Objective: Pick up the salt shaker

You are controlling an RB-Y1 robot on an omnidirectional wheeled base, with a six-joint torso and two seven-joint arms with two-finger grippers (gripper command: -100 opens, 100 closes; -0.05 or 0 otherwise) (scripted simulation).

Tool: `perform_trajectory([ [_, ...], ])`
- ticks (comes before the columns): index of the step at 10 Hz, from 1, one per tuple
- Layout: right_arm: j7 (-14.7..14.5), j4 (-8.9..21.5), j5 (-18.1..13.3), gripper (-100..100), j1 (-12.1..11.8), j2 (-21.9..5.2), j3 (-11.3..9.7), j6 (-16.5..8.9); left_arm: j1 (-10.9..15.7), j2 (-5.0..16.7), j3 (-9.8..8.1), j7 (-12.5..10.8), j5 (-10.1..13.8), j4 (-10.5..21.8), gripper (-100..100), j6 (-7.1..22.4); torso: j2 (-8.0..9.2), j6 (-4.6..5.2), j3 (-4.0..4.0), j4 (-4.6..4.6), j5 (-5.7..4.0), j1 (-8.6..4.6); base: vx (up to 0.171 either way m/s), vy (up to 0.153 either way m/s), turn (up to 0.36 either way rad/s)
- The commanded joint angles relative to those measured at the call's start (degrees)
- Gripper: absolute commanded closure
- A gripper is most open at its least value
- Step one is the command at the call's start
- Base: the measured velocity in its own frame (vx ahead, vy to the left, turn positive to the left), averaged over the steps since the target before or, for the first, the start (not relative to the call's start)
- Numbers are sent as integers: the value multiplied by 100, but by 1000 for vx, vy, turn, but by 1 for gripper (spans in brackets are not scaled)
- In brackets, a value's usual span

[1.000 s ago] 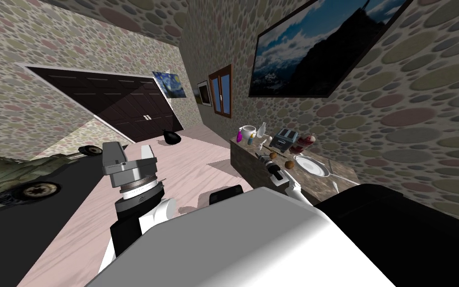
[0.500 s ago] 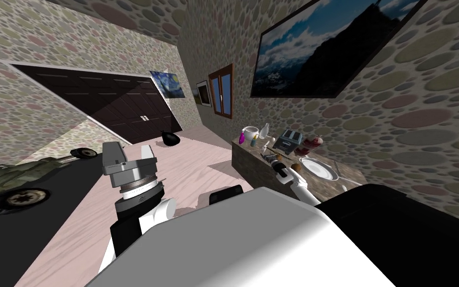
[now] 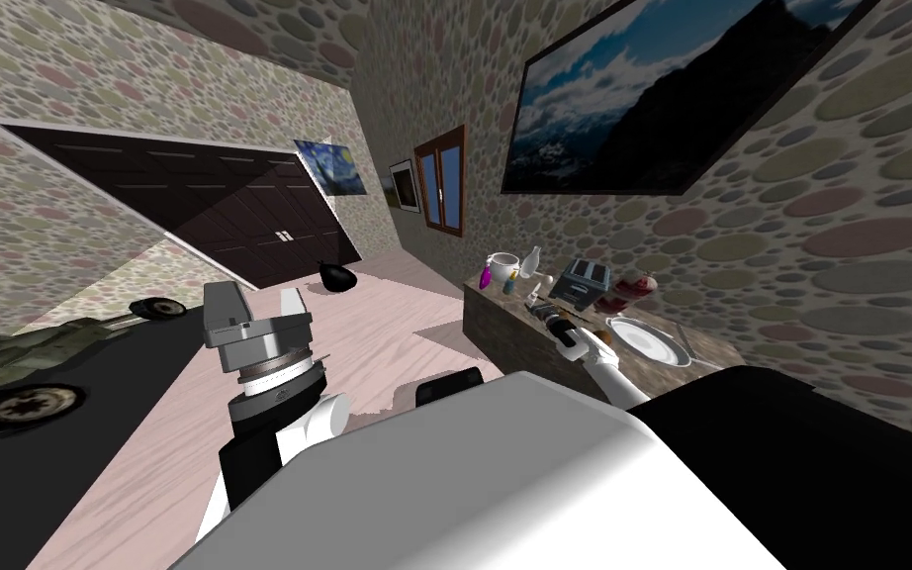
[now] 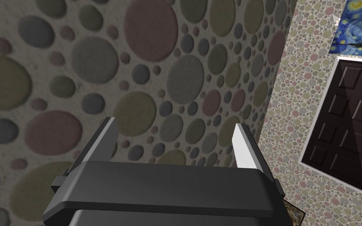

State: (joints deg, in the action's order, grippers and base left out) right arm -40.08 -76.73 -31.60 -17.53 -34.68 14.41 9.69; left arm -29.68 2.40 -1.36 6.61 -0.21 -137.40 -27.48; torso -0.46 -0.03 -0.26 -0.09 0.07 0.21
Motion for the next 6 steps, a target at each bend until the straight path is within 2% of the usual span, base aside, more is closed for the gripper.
perform_trajectory([
  [1,0,0,0,-100,0,0,0,0,0,0,0,0,0,0,0,0,0,0,0,0,0,0,52,27,-3],
  [2,-6,-3,-4,0,5,-12,-4,-33,1,0,0,0,0,0,0,0,18,1,9,2,-3,-11,9,5,1],
  [3,66,283,-290,-100,292,44,-127,257,1,0,0,0,0,0,0,0,33,2,18,6,-5,-19,86,-5,-358],
  [4,66,341,-294,-100,398,44,-127,314,-1,0,-1,0,0,0,0,0,18,9,10,4,-7,-24,114,15,-405],
  [5,137,517,-543,-100,544,98,-250,527,-1,0,-1,0,0,0,0,0,7,6,4,1,-6,-19,141,40,-475],
  [6,137,556,-584,-100,668,98,-250,601,-1,0,-1,0,0,0,0,0,-5,7,-3,-2,-4,-10,117,49,-344],
])
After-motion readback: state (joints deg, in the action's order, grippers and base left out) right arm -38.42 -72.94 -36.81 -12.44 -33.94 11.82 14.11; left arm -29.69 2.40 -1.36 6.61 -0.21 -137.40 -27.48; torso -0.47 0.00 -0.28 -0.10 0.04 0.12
